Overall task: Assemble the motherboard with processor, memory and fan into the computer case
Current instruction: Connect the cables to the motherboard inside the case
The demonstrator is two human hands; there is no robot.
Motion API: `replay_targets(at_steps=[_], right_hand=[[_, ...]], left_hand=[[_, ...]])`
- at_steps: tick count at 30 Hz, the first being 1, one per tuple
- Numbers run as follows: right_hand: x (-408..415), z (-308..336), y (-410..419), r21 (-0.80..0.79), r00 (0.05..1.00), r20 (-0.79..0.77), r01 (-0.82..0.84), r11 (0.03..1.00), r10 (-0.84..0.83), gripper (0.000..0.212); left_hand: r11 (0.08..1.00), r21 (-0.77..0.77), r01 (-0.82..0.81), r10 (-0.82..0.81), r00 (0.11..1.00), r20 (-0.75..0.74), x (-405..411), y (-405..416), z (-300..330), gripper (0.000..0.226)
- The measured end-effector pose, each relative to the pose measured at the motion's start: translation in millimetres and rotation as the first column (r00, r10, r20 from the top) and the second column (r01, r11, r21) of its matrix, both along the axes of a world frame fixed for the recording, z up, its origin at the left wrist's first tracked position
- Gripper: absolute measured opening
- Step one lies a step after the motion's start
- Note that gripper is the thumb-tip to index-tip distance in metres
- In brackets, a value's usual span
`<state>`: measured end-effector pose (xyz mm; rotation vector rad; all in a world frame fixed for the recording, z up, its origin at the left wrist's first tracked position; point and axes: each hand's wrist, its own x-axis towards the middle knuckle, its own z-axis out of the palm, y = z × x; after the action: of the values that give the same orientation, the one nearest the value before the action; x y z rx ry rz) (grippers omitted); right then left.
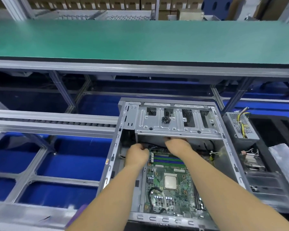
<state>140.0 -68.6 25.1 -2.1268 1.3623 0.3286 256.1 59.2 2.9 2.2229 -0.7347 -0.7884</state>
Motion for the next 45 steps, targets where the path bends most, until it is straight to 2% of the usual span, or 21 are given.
replay_targets(at_steps=[2,4,10,15,20,23,26,28,30,33,35,38,43,45], right_hand=[[8,3,0,0.061,0.998,-0.066,0.007,0.998,-0.003,0.047],[16,3,1,0.084,0.995,-0.097,-0.016,0.996,0.024,0.047],[8,-6,6,-0.109,0.979,-0.042,-0.201,0.974,0.197,0.032],[-5,-2,-1,0.014,0.948,-0.136,-0.288,0.957,0.287,0.032],[-5,0,-1,-0.006,0.989,-0.048,-0.139,0.99,0.138,0.035],[8,-5,3,-0.097,0.992,-0.119,-0.048,0.994,0.036,0.039],[24,-9,8,-0.143,0.988,-0.137,0.05,0.989,-0.07,0.03],[33,-15,10,-0.185,0.991,-0.122,0.04,0.982,-0.063,0.022],[42,-18,15,-0.198,0.997,-0.071,0.023,0.98,-0.037,0.029],[47,-20,21,-0.143,0.999,0.035,-0.023,0.989,0.028,0.024],[40,-16,22,-0.133,0.991,0.045,-0.117,0.984,0.124,0.022],[17,-6,25,-0.154,0.967,0.022,-0.247,0.957,0.254,0.027],[-23,29,34,-0.125,0.899,0.113,-0.409,0.904,0.423,0.029],[-42,48,31,-0.131,0.905,0.237,-0.331,0.934,0.354,0.028]], left_hand=[[0.979,0.133,0.155,-0.168,0.982,0.087,-4,1,-2,0.015],[0.948,0.229,0.221,-0.261,0.952,0.162,-4,1,-4,0.01],[0.963,0.192,0.188,-0.231,0.944,0.234,-3,-6,-5,0.025],[0.924,0.283,0.257,-0.342,0.888,0.308,-8,-4,-7,0.02],[0.948,0.238,0.213,-0.287,0.896,0.339,-8,-4,-5,0.03],[0.951,0.228,0.21,-0.28,0.898,0.339,-8,-5,-7,0.036],[0.948,0.224,0.225,-0.287,0.909,0.303,-9,-5,-8,0.038],[0.948,0.208,0.24,-0.294,0.913,0.284,-8,-6,-8,0.038],[0.951,0.181,0.249,-0.292,0.916,0.274,-8,-7,-9,0.037],[0.954,0.155,0.256,-0.29,0.919,0.267,-7,-6,-7,0.034],[0.952,0.161,0.26,-0.296,0.918,0.266,-7,-6,-6,0.03],[0.94,0.166,0.298,-0.334,0.903,0.27,-8,-6,-2,0.01],[0.888,0.162,0.431,-0.46,0.842,0.282,-13,-6,3,0.036],[0.879,0.156,0.45,-0.476,0.82,0.318,-15,-7,5,0.043]])
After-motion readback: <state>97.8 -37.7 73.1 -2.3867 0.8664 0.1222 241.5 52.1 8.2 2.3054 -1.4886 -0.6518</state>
